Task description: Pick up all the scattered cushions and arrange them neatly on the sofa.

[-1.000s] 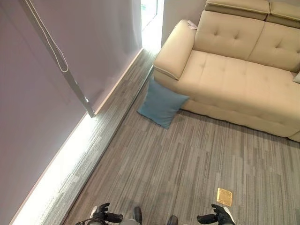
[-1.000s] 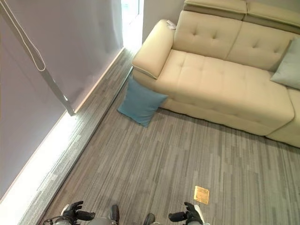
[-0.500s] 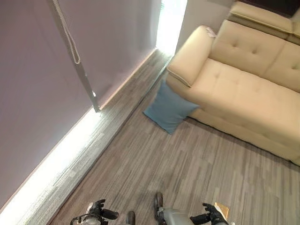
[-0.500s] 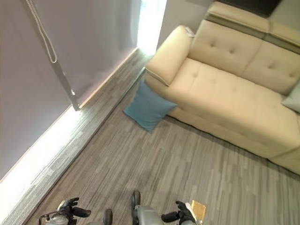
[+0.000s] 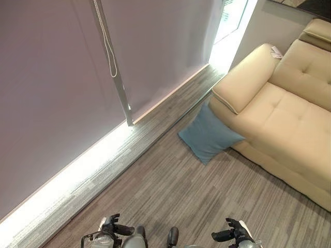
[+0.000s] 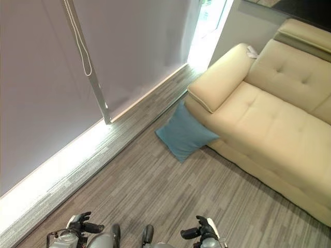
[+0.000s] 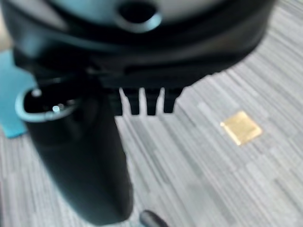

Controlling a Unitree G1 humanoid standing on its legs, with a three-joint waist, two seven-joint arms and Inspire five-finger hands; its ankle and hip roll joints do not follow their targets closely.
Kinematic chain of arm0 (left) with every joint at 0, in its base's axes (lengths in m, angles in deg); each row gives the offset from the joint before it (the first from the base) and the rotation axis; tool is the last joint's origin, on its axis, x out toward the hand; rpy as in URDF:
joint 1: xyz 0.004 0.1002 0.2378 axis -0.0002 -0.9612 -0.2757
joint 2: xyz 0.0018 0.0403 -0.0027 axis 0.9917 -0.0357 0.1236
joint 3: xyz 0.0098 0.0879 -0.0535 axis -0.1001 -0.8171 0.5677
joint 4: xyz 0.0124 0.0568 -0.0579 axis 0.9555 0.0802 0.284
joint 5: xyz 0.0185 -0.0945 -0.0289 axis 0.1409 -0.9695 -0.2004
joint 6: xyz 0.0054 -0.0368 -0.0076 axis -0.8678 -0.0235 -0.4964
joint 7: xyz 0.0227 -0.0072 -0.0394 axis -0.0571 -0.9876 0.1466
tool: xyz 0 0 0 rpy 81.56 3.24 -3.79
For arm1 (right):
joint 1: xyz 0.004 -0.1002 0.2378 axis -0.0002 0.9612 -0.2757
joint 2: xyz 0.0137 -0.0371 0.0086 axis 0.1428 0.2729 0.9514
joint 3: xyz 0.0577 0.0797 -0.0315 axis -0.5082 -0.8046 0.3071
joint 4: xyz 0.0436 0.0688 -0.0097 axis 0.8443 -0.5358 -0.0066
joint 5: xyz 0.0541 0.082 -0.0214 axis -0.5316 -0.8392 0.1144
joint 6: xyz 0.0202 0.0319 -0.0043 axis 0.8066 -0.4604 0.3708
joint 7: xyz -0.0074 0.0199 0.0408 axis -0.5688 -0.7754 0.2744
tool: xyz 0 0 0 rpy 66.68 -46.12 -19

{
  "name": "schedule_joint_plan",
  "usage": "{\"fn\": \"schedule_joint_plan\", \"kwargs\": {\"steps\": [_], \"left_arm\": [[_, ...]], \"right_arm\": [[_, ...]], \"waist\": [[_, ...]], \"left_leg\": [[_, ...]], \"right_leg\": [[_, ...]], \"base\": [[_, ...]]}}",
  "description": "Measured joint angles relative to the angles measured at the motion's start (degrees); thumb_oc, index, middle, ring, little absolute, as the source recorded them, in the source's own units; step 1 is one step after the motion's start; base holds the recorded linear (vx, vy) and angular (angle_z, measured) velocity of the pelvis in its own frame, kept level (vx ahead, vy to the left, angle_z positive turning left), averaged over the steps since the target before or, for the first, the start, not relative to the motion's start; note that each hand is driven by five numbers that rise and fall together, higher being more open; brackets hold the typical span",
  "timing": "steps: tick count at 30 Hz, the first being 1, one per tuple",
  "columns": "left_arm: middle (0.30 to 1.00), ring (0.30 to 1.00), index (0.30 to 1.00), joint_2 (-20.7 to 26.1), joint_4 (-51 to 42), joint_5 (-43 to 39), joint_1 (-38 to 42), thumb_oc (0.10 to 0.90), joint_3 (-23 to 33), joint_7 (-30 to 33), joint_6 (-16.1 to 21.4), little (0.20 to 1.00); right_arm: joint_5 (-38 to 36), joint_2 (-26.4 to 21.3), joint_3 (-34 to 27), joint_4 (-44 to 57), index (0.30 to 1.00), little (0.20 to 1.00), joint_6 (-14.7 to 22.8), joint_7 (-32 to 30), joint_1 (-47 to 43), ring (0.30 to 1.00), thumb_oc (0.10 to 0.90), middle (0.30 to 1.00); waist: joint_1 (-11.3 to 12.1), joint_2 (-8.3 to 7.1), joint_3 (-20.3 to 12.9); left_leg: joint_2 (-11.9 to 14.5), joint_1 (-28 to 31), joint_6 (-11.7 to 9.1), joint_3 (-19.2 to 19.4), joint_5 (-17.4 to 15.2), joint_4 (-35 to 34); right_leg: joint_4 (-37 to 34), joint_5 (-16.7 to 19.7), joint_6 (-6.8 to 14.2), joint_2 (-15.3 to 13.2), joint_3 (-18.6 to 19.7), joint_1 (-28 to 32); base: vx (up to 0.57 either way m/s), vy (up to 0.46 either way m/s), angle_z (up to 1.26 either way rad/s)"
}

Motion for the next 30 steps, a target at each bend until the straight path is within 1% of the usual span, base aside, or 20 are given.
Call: {"fn": "schedule_joint_plan", "kwargs": {"steps": [1,5,6,7,9,10,11,12,13,14,15,18,19,20,21,24,25,26,27,30], "left_arm": [[0.900,0.900,0.900,-0.08,-0.70,-0.89,-0.28,0.800,0.47,-0.04,0.35,0.900],[0.900,0.900,0.900,-0.71,-0.55,-0.83,-1.14,0.800,0.24,-0.22,0.29,0.900],[0.900,0.900,0.900,-0.87,-0.20,-0.83,-1.39,0.800,0.24,-0.25,0.26,0.900],[0.900,0.900,0.900,-0.86,0.98,-0.82,-1.48,0.800,0.22,-0.32,0.06,0.900],[0.900,0.900,0.900,-0.87,1.41,-0.81,-1.54,0.800,-0.27,-0.37,-0.73,0.900],[0.900,0.900,0.900,-0.21,0.94,-0.75,-1.71,0.800,-0.89,-0.25,-0.70,0.900],[0.900,0.900,0.900,0.30,0.80,-0.75,-2.12,0.800,-1.21,-0.16,-0.70,0.900],[0.900,0.900,0.900,1.08,0.23,-0.75,-1.22,0.800,-2.06,-0.12,-0.73,0.900],[0.900,0.900,0.900,1.18,0.01,-0.76,-1.57,0.800,-2.59,-0.05,-0.67,0.900],[0.900,0.900,0.900,1.15,-0.01,-0.75,-1.17,0.800,-2.28,0.01,-0.71,0.900],[0.900,0.900,0.900,1.16,0.23,-0.75,-1.42,0.800,-2.14,0.01,-0.81,0.900],[0.900,0.900,0.900,1.54,0.32,-0.75,-1.30,0.800,-2.07,-0.03,-0.80,0.900],[0.900,0.900,0.900,1.54,0.29,-0.75,-1.21,0.800,-2.08,-0.04,-0.78,0.900],[0.900,0.900,0.900,1.42,0.80,-0.75,-1.30,0.800,-1.99,-0.05,-0.85,0.900],[0.900,0.900,0.900,1.44,1.36,-0.77,-1.80,0.800,-1.95,-0.12,-1.17,0.900],[0.900,0.900,0.900,1.34,0.98,-0.67,-3.19,0.800,-1.99,-0.33,-1.21,0.900],[0.900,0.900,0.900,1.05,1.01,0.13,-3.75,0.800,-1.96,-0.19,-1.05,0.900],[0.900,0.900,0.900,0.96,1.21,0.41,-3.92,0.800,-2.00,-0.18,-1.06,0.900],[0.900,0.900,0.900,0.48,1.28,0.63,-4.37,0.800,-2.21,-0.57,-1.05,0.900],[0.900,0.900,0.900,-0.41,1.13,1.70,-4.13,0.800,-2.61,-1.31,-0.85,0.900]], "right_arm": [[0.00,0.06,-0.12,-1.01,0.900,0.900,-0.20,0.04,0.63,0.900,0.800,0.900],[0.04,-0.71,-0.40,-1.05,0.900,0.900,-0.05,-0.04,1.74,0.900,0.800,0.900],[0.04,-0.68,-0.99,-1.30,0.900,0.900,-0.19,-0.04,1.75,0.900,0.800,0.900],[0.07,-0.48,-1.26,-1.29,0.900,0.900,-0.41,-0.02,2.17,0.900,0.800,0.900],[0.13,-0.50,-1.24,-0.94,0.900,0.900,-0.58,0.07,2.68,0.900,0.800,0.900],[0.25,-0.10,-1.11,-0.13,0.900,0.900,-0.56,0.12,3.42,0.900,0.800,0.900],[0.42,0.21,-1.11,0.11,0.900,0.900,-0.57,0.15,3.38,0.900,0.800,0.900],[0.50,0.51,-1.15,1.74,0.900,0.900,-0.55,0.13,3.48,0.900,0.800,0.900],[0.66,0.67,-1.39,1.90,0.900,0.900,-0.48,0.21,3.32,0.900,0.800,0.900],[0.71,0.76,-1.35,2.00,0.900,0.900,-0.44,0.08,2.75,0.900,0.800,0.900],[0.73,0.64,-1.35,1.99,0.900,0.900,-0.39,0.07,1.75,0.900,0.800,0.900],[0.94,0.54,-1.27,2.58,0.900,0.900,-0.38,0.14,1.35,0.900,0.800,0.900],[0.99,0.50,-1.27,2.98,0.900,0.900,-0.43,0.13,1.18,0.900,0.800,0.900],[1.07,0.42,-1.34,4.06,0.900,0.900,-0.44,0.20,0.58,0.900,0.800,0.900],[1.08,0.58,-1.27,4.22,0.900,0.900,-0.38,0.28,0.10,0.900,0.800,0.900],[1.16,0.45,-1.29,5.17,0.900,0.900,-0.41,0.22,0.93,0.900,0.800,0.900],[1.13,0.36,-1.34,4.77,0.900,0.900,-0.58,0.18,2.47,0.900,0.800,0.900],[1.06,0.36,-1.38,4.60,0.900,0.900,-0.58,0.19,2.73,0.900,0.800,0.900],[1.09,0.23,-1.41,3.99,0.900,0.900,-0.50,0.17,3.06,0.900,0.800,0.900],[1.02,-0.36,-1.45,3.67,0.900,0.900,-0.70,0.18,3.64,0.900,0.800,0.900]], "waist": [[0.66,0.46,0.07],[-0.16,1.26,-0.82],[-0.38,1.47,-0.93],[-0.56,1.47,-1.08],[-1.26,2.68,-1.21],[-1.85,3.02,-1.53],[-1.75,2.78,-1.76],[-1.98,2.59,-1.76],[-1.78,2.58,-1.75],[-2.02,3.23,-1.65],[-1.94,4.01,-1.53],[-1.85,3.95,-1.49],[-1.86,3.74,-1.30],[-1.70,3.65,-1.30],[-1.77,3.54,-1.35],[-2.22,2.74,-1.34],[-2.42,2.50,-1.72],[-2.60,2.66,-1.76],[-3.39,3.54,-2.48],[-3.46,4.28,-3.06]], "left_leg": [[0.93,0.23,0.35,-0.82,3.00,-3.39],[-0.61,2.08,1.94,-0.81,4.22,-3.91],[-1.37,3.36,3.75,-0.90,4.94,-5.03],[-2.28,6.67,6.43,-0.41,6.41,-6.87],[-2.36,9.51,7.94,0.43,5.87,-8.43],[-2.73,11.08,9.70,1.01,4.45,-8.27],[-3.47,11.32,9.81,1.62,4.01,-8.12],[-4.94,12.10,11.40,2.31,2.60,-7.95],[-5.32,12.76,11.74,3.00,2.18,-8.14],[-5.40,13.61,12.67,3.18,1.18,-8.29],[-5.32,14.82,12.81,3.77,1.00,-8.72],[-5.33,16.76,12.12,4.58,0.28,-8.84],[-5.14,17.71,12.07,5.24,-0.42,-9.00],[-4.77,18.28,11.85,6.68,-2.65,-9.06],[-4.71,18.52,11.02,8.02,-2.50,-8.85],[-4.48,20.94,9.35,8.90,-3.98,-8.67],[-3.66,23.07,7.99,8.28,-5.39,-8.63],[-3.05,23.76,7.55,7.93,-6.01,-8.52],[-1.49,24.35,7.02,7.09,-6.73,-8.25],[1.37,23.96,5.06,5.58,-6.98,-3.06]], "right_leg": [[0.04,-0.83,0.64,1.36,1.14,1.64],[0.16,-2.44,0.76,1.54,2.84,4.38],[0.35,-3.06,1.45,1.34,3.48,5.16],[3.82,-5.07,3.10,0.35,4.95,4.99],[12.22,-7.31,6.08,-0.58,5.44,2.56],[24.07,-10.97,8.34,-2.81,5.26,-1.88],[29.42,-12.04,9.17,-4.65,5.21,-4.31],[36.49,-13.26,10.64,-7.95,4.57,-8.04],[39.41,-13.50,10.53,-10.15,2.39,-9.34],[39.98,-13.60,10.66,-10.78,1.89,-10.49],[39.87,-13.58,10.71,-11.03,1.68,-11.73],[34.86,-13.27,10.70,-11.38,-0.67,-13.12],[31.42,-12.39,9.68,-11.63,-3.83,-14.26],[28.03,-11.92,9.83,-12.18,-7.58,-15.81],[24.15,-10.37,10.19,-12.28,-10.09,-16.72],[16.88,-4.65,10.79,-12.76,-12.84,-17.10],[15.77,0.40,8.87,-11.28,-11.67,-15.30],[15.88,1.28,8.19,-10.11,-9.56,-14.80],[16.33,0.89,6.16,-8.29,-8.87,-13.93],[14.52,-0.66,3.28,-5.29,-9.01,-11.18]], "base": [[0.18,0.103,-0.40],[0.22,0.160,-0.36],[0.27,0.257,-0.50],[0.19,0.186,-0.45],[0.14,0.149,-0.31],[0.22,0.231,-0.21],[0.23,0.203,-0.19],[0.26,0.178,-0.21],[0.14,0.062,-0.25],[0.24,0.051,-0.37],[0.15,0.016,-0.26],[0.25,-0.002,-0.09],[0.26,-0.034,-0.30],[0.41,-0.059,-0.58],[0.10,-0.031,-0.70],[0.26,-0.084,-0.19],[0.37,-0.100,0.03],[0.36,-0.113,0.18],[0.18,-0.074,0.20],[0.17,-0.137,0.01]]}}
